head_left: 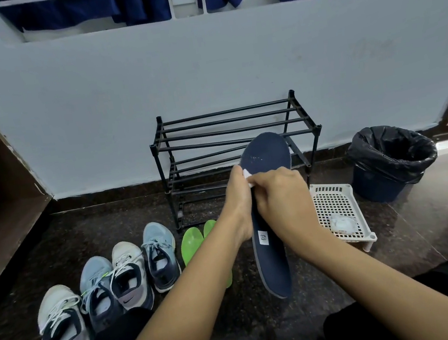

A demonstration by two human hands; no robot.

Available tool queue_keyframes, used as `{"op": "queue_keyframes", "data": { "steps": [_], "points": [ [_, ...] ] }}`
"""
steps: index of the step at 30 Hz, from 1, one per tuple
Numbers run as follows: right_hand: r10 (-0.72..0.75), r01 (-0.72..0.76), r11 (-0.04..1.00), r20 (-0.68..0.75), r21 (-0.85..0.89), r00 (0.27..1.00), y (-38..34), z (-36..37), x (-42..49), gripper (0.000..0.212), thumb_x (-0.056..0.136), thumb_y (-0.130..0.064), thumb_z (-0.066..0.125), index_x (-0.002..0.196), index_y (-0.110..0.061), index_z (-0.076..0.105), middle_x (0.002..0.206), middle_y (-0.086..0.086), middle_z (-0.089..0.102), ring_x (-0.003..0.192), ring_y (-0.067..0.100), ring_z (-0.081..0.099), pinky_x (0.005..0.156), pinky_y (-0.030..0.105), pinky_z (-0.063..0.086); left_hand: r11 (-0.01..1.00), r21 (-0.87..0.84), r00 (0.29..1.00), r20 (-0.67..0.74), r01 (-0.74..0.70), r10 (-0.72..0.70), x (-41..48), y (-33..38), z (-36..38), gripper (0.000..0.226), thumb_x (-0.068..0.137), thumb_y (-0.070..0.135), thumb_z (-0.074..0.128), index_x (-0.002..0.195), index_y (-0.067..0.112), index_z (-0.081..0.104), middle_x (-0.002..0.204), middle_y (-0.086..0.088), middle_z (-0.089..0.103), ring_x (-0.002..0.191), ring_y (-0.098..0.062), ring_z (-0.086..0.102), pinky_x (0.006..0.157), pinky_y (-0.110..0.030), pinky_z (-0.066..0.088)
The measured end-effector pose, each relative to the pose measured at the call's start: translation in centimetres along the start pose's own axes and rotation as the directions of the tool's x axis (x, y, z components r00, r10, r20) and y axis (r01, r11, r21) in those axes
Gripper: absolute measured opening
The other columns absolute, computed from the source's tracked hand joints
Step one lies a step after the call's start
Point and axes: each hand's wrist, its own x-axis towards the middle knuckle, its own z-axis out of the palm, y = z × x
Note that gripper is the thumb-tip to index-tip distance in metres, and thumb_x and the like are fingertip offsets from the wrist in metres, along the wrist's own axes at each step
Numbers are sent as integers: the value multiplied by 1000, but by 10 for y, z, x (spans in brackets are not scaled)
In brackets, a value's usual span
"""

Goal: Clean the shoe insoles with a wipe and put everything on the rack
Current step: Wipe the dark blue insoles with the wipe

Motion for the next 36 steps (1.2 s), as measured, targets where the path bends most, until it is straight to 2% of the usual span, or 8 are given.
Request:
{"op": "queue_keyframes", "data": {
  "steps": [3,6,9,12,22,27,33,36],
  "points": [
    [-9,9,1000,26,4,1000,0,3,-2,27,75,-2,53,83,-18,74,63,2,66,63,26,53,66,34,39,1000,-13,999,-37,-11,11,6,-2,-2,47,100,41,32,73,18,64,67,1,68,67,-19,63,61,-27,47],
    [24,-23,999,-14,41,1000,6,1,4,26,75,-1,56,83,-17,75,65,3,68,64,27,56,67,35,42,1000,15,1000,-25,-15,15,2,-7,2,44,99,43,32,85,15,63,83,-7,67,78,-23,64,67,-30,50],
    [66,-65,997,-27,29,997,12,-2,13,24,77,0,56,85,-14,75,69,7,70,68,30,58,70,36,42,999,38,999,39,-5,3,2,-15,6,53,102,49,30,89,14,68,74,-6,72,69,-19,68,60,-26,54],
    [84,-83,996,-48,28,995,12,-1,13,24,75,2,58,82,-13,74,67,8,69,66,31,58,67,38,46,998,59,997,69,12,-16,1,-18,7,54,102,48,29,86,15,68,61,-4,71,60,-18,67,55,-25,53],
    [-9,9,1000,16,-25,1000,3,4,2,24,72,-1,57,78,-17,73,58,3,65,58,27,54,61,35,44,999,43,999,-33,-29,30,9,-8,-4,45,100,40,32,76,17,61,71,-3,65,69,-20,61,65,-29,48],
    [71,-71,996,6,-48,997,12,4,12,23,75,1,57,77,-14,74,60,6,66,62,29,55,64,36,41,996,84,1000,0,-17,17,6,-14,1,54,101,44,29,109,9,69,93,-13,70,85,-25,65,74,-32,51],
    [29,-27,999,49,-48,998,2,0,3,24,71,3,59,77,-15,73,59,6,64,60,28,53,61,34,38,995,88,999,24,-39,37,16,-11,-6,47,101,36,32,69,17,60,59,1,65,59,-15,59,57,-26,45],
    [-19,25,996,67,-82,998,-2,0,-2,21,62,4,63,69,-14,70,51,3,59,54,26,50,57,28,30,995,72,998,-9,-64,65,20,-8,-7,41,99,35,33,71,18,57,66,2,60,61,-16,55,58,-26,43]
  ]
}}
